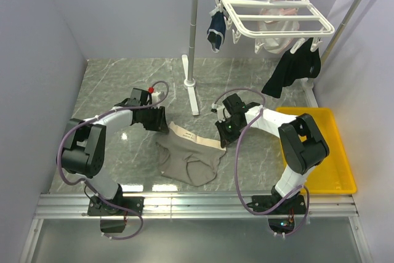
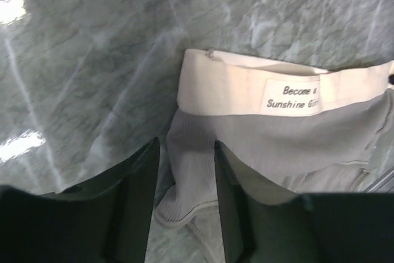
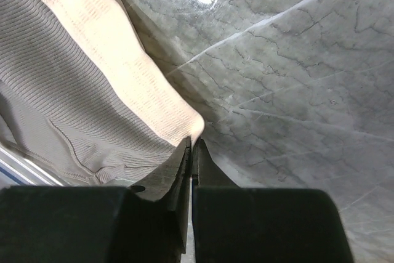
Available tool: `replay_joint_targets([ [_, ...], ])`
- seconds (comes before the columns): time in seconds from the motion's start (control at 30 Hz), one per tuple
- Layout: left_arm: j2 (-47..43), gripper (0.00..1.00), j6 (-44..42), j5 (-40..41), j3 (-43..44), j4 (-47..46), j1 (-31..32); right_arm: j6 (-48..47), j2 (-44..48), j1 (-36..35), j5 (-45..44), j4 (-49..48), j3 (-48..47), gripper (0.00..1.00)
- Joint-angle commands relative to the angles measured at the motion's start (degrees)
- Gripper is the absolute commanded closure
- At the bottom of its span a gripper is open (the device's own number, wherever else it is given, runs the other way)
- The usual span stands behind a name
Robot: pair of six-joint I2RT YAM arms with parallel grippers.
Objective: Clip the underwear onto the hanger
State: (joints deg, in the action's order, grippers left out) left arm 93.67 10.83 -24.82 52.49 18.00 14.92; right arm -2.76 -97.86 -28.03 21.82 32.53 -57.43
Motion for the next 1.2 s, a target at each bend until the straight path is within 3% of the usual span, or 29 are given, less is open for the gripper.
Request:
replay_joint_targets([
  [0.0, 1.07, 0.53, 1.12, -3.4, 1.57, -3.93, 0.81, -1.63, -0.66, -0.01, -0.99, -1.16, -0.23, 1.0],
  [0.17, 3.79, 0.53, 2.18, -0.76, 0.51, -5.69, 2.66, -1.45, -1.1, 0.0, -0.03, -1.59, -0.58, 1.0],
  [0.27, 5.29, 0.59, 3.23, -0.23, 0.51, -6.75, 4.06, -1.37, -1.1, 0.08, 0.41, -2.03, -0.58, 1.0],
  [0.3, 5.47, 0.64, 3.41, -0.32, 0.77, -6.92, 4.33, -1.28, -1.1, 0.08, 0.5, -2.12, -0.67, 1.0],
  [0.33, 5.3, 0.84, 3.15, 0.38, 1.29, -6.75, 4.94, -1.28, -0.93, 0.0, 0.5, -2.21, -0.67, 1.0],
  [0.4, 2.6, 1.0, 2.36, 2.74, 1.65, -5.53, 5.38, -1.28, -0.31, 0.08, 0.76, -2.47, -1.11, 1.0],
  [0.57, -11.71, 1.0, 0.07, 17.75, 1.48, -0.78, 6.44, 0.12, 2.33, 0.35, 0.68, -5.89, -1.8, 1.0],
  [0.73, -18.87, 1.0, -2.13, 26.91, -1.41, 3.35, 11.61, 2.68, 1.54, 1.57, -1.43, -9.06, -3.21, 1.0],
  [0.93, -11.59, 1.0, 0.51, 29.04, -0.82, 3.98, 12.5, 2.68, 0.31, 1.58, -1.34, -9.51, -5.15, 1.0],
  [1.17, -7.53, 1.0, -0.37, 27.99, -1.16, -5.42, 12.5, 2.59, 1.44, 2.28, -8.19, -10.21, -1.73, 1.0],
])
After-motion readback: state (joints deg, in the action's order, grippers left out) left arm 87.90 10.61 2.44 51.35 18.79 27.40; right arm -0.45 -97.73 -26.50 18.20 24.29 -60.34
